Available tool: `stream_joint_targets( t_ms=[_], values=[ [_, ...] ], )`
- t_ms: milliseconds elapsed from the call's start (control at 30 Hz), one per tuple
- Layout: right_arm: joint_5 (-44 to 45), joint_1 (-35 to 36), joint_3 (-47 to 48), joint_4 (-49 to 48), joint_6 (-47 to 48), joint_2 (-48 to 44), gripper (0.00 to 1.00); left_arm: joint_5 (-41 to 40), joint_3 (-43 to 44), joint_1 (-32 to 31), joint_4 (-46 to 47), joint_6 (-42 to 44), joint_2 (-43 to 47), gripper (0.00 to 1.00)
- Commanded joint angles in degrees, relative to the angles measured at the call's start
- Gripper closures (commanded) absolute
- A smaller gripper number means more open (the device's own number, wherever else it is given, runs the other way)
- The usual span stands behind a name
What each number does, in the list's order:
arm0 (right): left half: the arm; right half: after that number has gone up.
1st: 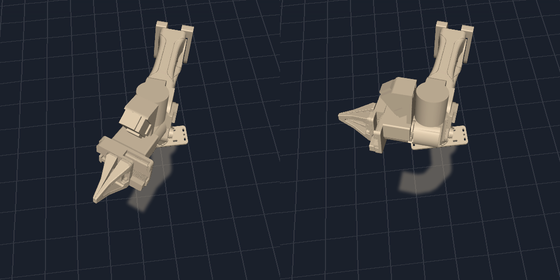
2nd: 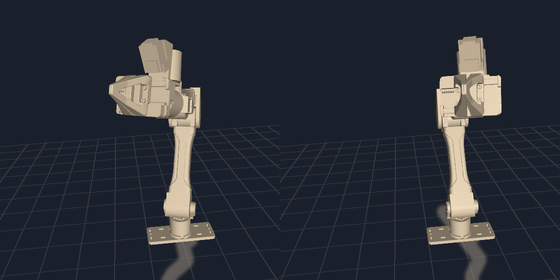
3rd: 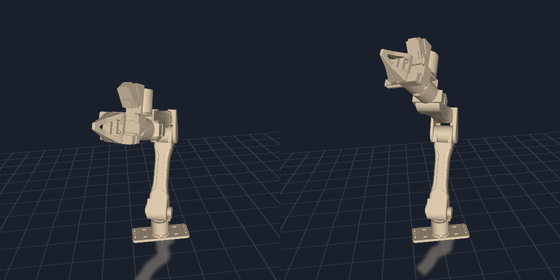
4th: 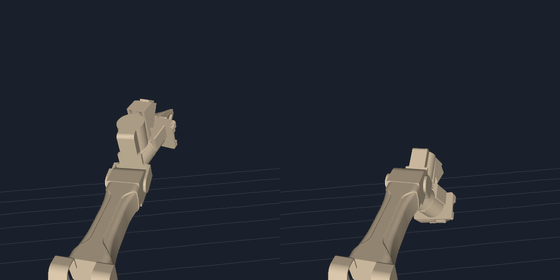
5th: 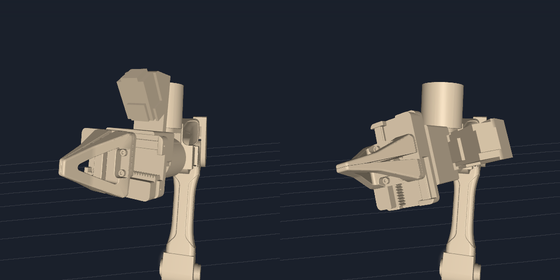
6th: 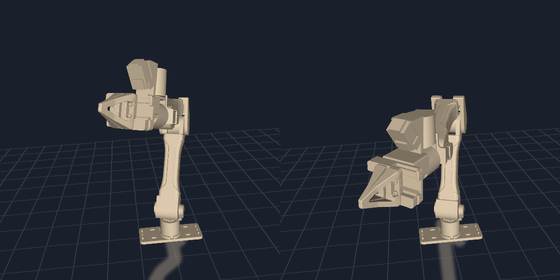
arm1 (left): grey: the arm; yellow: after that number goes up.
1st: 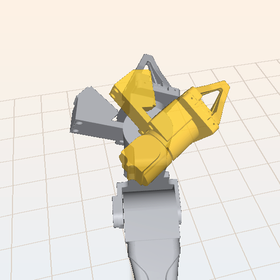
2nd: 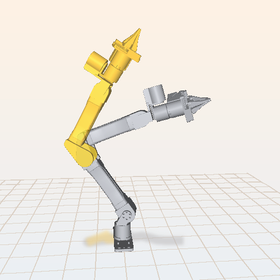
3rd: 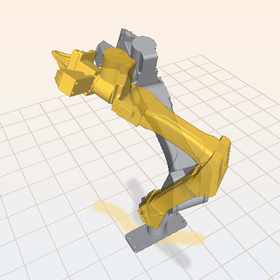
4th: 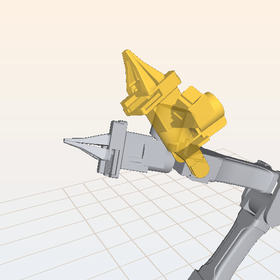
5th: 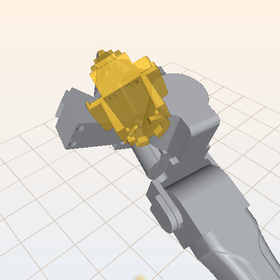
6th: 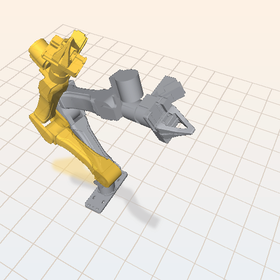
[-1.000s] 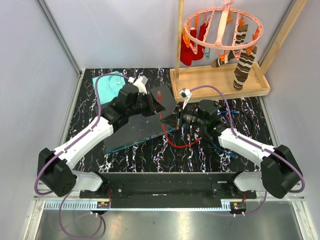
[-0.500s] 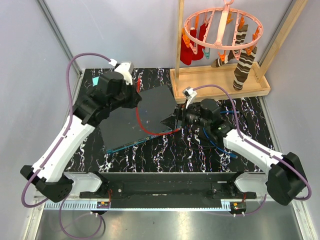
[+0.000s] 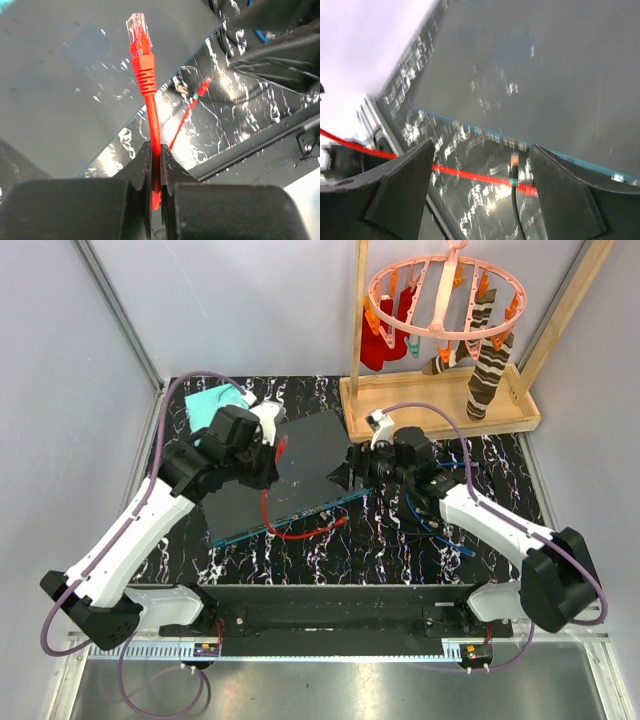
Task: Insert the plug into the switch port
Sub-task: Pick up the connector from the center of the board.
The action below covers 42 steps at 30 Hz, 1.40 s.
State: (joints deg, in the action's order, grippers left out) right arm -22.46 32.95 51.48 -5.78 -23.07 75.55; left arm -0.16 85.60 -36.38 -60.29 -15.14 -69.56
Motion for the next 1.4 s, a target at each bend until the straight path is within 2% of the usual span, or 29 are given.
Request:
stream_joint_targets(
  t_ms=[0,133,300,633,833,933,1067,1200,1300,1367],
  values=[
    [-5.75,-0.17,-0.68,7.60,4.17,2.76,0.16,0.79,-5.26,-0.36,7.81,-2.35,0.57,1.00],
    [-9.52,-0.17,-4.97,10.44,6.36,4.16,0.18,-0.96,-7.55,-0.36,13.17,-4.29,-0.31,1.00],
    [-11.38,0.36,-7.19,12.28,7.86,7.06,0.25,-3.34,-8.00,-0.36,14.85,-4.46,-1.19,1.00],
    [-2.60,3.17,-4.99,12.64,12.17,14.53,0.32,-4.58,-8.08,-0.36,15.03,-4.90,-1.89,1.00],
    [-2.94,5.36,-3.32,12.90,12.61,19.28,0.39,-6.25,-8.61,-0.36,15.55,-5.96,-1.54,1.00],
    [-3.56,6.07,-2.71,13.69,12.17,21.04,0.48,-6.60,-8.96,-0.27,16.08,-6.66,-1.37,1.00],
    [-3.21,6.07,-2.35,15.44,11.64,19.29,0.81,-8.88,-9.40,-0.27,16.26,-7.63,-1.11,1.00],
    [1.86,5.90,-0.52,20.53,10.94,11.41,0.98,-11.26,-10.36,-0.18,16.17,-8.85,-0.23,1.00],
    [7.41,3.54,0.98,24.93,10.50,5.60,1.00,-11.96,-11.50,0.17,16.17,-9.91,0.74,1.00],
    [7.08,1.08,1.42,26.43,10.41,2.86,1.00,-12.23,-12.21,0.43,16.08,-10.44,1.18,1.00]
  ],
)
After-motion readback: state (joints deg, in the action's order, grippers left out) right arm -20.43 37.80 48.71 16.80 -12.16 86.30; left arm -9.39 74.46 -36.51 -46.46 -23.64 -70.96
